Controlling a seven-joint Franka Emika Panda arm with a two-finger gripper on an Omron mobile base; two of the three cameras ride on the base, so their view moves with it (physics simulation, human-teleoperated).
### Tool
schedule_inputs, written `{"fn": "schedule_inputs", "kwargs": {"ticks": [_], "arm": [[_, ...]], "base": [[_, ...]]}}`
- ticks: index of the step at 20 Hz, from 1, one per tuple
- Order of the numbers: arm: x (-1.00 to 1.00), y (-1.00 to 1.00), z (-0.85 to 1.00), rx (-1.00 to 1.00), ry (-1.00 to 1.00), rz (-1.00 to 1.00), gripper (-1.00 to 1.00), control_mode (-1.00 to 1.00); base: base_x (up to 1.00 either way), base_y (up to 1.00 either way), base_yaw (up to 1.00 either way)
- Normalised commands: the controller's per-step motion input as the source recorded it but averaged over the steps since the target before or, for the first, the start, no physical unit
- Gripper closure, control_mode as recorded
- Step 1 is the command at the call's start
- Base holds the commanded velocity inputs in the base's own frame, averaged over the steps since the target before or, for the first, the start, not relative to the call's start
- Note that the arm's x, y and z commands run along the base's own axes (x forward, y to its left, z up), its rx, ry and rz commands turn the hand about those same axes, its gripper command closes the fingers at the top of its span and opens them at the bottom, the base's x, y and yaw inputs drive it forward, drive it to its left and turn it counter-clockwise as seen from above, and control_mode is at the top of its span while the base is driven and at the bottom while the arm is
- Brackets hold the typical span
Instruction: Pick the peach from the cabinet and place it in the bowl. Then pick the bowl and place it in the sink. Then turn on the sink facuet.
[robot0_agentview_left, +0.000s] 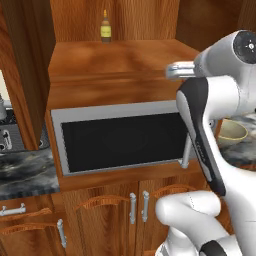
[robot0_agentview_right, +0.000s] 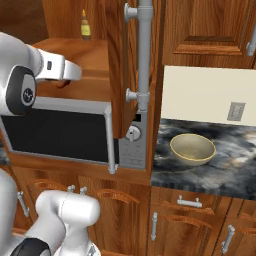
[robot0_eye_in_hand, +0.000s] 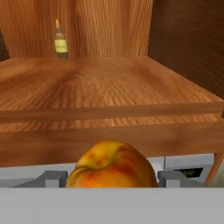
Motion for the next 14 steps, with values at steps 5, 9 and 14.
{"fn": "schedule_inputs", "kwargs": {"ticks": [5,9,14], "arm": [[-1.00,-0.56,-0.18,0.00,0.02,-0.13,1.00,-1.00],[-1.00,-0.37,-0.53,0.00,0.10,-0.18,1.00,-1.00],[-1.00,-0.33,-0.63,0.00,0.04,-0.23,1.00,-1.00]], "base": [[0.00,0.00,0.00],[0.00,0.00,0.00],[0.00,0.00,0.00]]}}
